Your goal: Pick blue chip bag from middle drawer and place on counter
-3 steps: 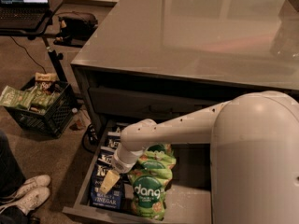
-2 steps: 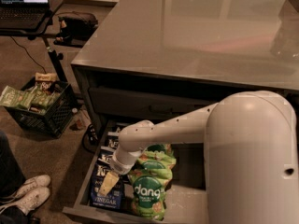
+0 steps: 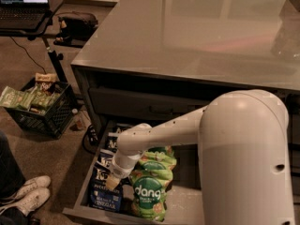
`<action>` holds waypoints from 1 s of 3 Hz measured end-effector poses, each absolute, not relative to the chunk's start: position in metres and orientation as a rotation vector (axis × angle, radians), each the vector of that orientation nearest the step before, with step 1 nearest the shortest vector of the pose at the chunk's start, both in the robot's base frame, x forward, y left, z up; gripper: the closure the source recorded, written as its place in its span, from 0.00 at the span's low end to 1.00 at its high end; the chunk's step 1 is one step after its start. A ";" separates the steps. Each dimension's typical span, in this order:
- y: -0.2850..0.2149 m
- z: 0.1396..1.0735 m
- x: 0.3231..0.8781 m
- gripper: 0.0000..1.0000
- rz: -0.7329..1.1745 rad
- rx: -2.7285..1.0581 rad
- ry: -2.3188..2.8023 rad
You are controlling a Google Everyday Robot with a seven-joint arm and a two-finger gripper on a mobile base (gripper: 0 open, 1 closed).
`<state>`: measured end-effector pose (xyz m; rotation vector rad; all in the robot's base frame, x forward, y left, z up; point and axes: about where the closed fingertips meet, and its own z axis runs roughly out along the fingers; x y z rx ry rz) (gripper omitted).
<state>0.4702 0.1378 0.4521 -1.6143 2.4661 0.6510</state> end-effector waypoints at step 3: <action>0.138 0.454 0.468 1.00 0.651 -1.621 2.459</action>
Offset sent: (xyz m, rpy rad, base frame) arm -0.0002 0.0000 -0.0001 -0.0003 -0.0003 0.0004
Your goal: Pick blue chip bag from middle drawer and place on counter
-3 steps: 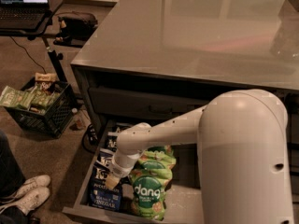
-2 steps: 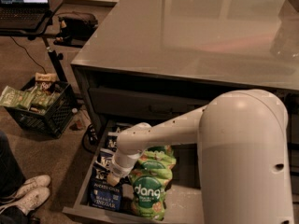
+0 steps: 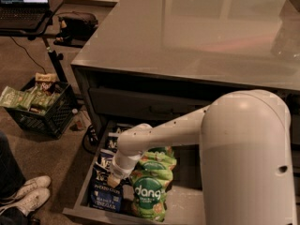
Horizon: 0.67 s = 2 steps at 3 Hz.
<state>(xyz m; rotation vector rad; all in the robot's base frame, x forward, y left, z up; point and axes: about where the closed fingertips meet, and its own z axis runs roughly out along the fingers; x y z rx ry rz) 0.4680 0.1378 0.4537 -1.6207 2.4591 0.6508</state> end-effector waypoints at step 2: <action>0.131 0.509 0.442 1.00 0.611 -1.622 2.372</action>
Offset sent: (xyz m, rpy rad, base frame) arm -0.0416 -0.0151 0.0991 0.0559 -0.1412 0.0068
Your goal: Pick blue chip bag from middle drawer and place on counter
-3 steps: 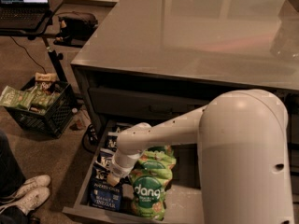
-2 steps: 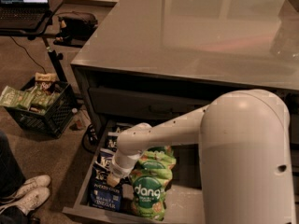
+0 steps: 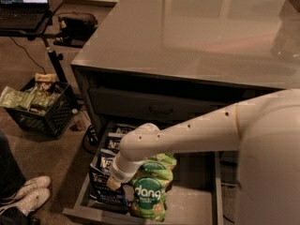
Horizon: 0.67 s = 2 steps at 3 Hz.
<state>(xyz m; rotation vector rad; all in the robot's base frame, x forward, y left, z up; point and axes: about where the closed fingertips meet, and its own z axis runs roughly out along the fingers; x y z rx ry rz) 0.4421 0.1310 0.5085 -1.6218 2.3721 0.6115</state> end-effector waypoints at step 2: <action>0.118 0.580 0.426 1.00 0.552 -1.567 2.312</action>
Offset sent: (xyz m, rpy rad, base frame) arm -0.0190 -0.0224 0.1203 0.0364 -0.1486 -0.0508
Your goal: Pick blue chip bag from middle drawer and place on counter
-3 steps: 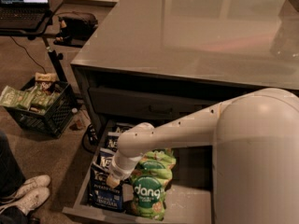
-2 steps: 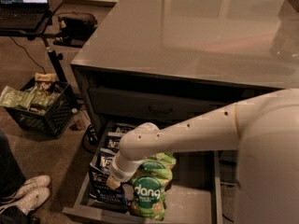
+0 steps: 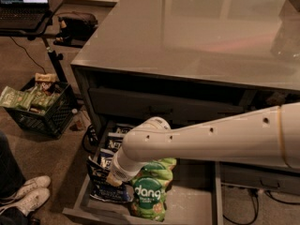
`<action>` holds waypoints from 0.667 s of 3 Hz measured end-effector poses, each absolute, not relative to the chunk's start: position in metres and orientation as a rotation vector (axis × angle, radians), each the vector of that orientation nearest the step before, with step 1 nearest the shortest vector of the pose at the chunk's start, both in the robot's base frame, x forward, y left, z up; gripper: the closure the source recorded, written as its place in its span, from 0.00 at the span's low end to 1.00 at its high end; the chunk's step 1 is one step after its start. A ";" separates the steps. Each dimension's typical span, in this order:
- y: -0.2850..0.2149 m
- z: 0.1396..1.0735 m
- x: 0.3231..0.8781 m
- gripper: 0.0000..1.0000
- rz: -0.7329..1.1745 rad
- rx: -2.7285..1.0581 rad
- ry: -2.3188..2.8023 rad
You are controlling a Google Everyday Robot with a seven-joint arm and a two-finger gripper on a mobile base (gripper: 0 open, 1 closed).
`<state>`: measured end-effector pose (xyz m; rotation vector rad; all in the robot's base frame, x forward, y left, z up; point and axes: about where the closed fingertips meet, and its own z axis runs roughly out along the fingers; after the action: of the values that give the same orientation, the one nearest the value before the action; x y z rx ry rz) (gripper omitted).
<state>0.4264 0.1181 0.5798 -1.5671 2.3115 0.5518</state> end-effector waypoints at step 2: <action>0.109 0.628 0.427 1.00 0.467 -1.559 2.272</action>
Offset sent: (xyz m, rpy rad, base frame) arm 0.0002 -0.0076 0.0343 -0.0141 -0.0478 -0.0097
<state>0.4271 0.1088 0.6285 -1.5588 2.2715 0.4671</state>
